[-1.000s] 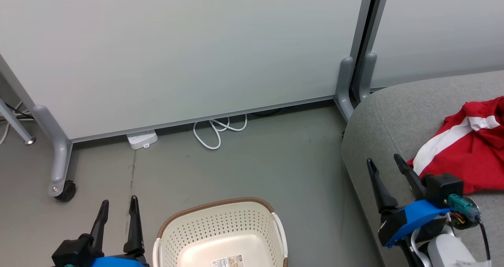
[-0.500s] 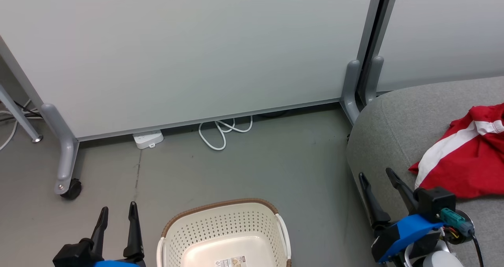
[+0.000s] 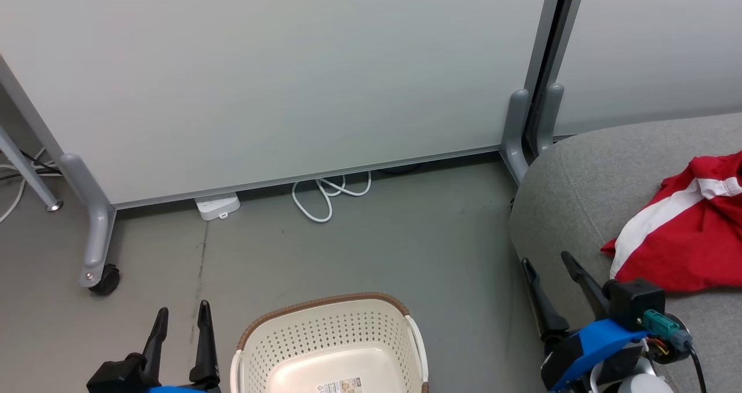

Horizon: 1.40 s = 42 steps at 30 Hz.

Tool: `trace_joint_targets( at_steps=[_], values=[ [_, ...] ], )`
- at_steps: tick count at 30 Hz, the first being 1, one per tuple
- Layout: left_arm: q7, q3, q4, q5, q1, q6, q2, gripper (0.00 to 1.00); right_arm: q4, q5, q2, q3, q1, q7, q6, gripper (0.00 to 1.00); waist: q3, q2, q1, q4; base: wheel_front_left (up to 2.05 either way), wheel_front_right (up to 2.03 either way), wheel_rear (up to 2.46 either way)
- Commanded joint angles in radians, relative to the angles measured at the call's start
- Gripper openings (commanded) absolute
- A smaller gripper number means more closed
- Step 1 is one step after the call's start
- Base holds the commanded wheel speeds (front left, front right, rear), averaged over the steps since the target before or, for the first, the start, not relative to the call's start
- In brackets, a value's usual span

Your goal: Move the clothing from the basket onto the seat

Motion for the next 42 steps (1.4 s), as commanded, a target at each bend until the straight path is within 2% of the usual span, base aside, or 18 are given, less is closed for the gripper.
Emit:
trace_joint_targets(
  at_steps=[1, 2, 3, 12, 19, 20, 22, 42],
  values=[
    [-0.005, -0.002, 0.0, -0.001, 0.011, -0.007, 0.0, 1.0, -0.005, 0.002, 0.003, 0.001, 0.005, 0.002, 0.0, 1.0, 0.001, 0.0, 0.0, 0.0, 0.0, 0.0, 0.0],
    [-0.005, -0.004, 0.001, -0.004, 0.012, -0.007, -0.001, 1.0, -0.005, 0.003, 0.004, 0.002, 0.005, 0.002, 0.0, 1.0, 0.001, 0.0, 0.0, 0.001, 0.0, 0.0, 0.0],
    [-0.005, -0.004, 0.001, -0.006, 0.011, -0.007, -0.001, 0.0, -0.004, 0.004, 0.004, 0.003, 0.005, 0.002, 0.0, 0.0, 0.001, 0.0, 0.0, 0.001, 0.0, 0.0, 0.0],
    [0.008, -0.01, 0.072, -0.009, 0.039, 0.001, -0.021, 0.0, 0.075, 0.01, 0.002, 0.002, 0.04, 0.006, 0.0, 0.0, 0.001, 0.0, 0.0001, 0.001, 0.0, 0.0, 0.0],
    [0.045, 0.003, 0.058, -0.136, 0.019, 0.0, -0.022, 0.0, 0.067, 0.149, 0.003, -0.018, 0.033, 0.024, 0.0, 0.0, 0.003, 0.0, 0.0001, 0.002, 0.0, 0.0, 0.0],
    [0.059, 0.008, 0.052, -0.187, 0.011, 0.0, -0.022, 0.0, 0.063, 0.205, 0.004, -0.025, 0.031, 0.031, 0.0, 0.0, 0.004, 0.0, 0.0001, 0.003, 0.0, 0.0, 0.0],
    [0.069, 0.01, 0.048, -0.22, 0.006, 0.0, -0.022, 0.0, 0.06, 0.242, 0.005, -0.03, 0.03, 0.035, 0.0, 0.0, 0.004, 0.0, 0.0001, 0.003, 0.0, 0.0, 0.0],
    [0.147, 0.036, 0.016, -0.499, -0.038, -0.002, -0.023, 0.0, 0.04, 0.549, 0.008, -0.069, 0.017, 0.072, 0.0, 0.0, 0.01, 0.0, 0.0001, 0.006, 0.0, 0.0, 0.0]
  ],
)
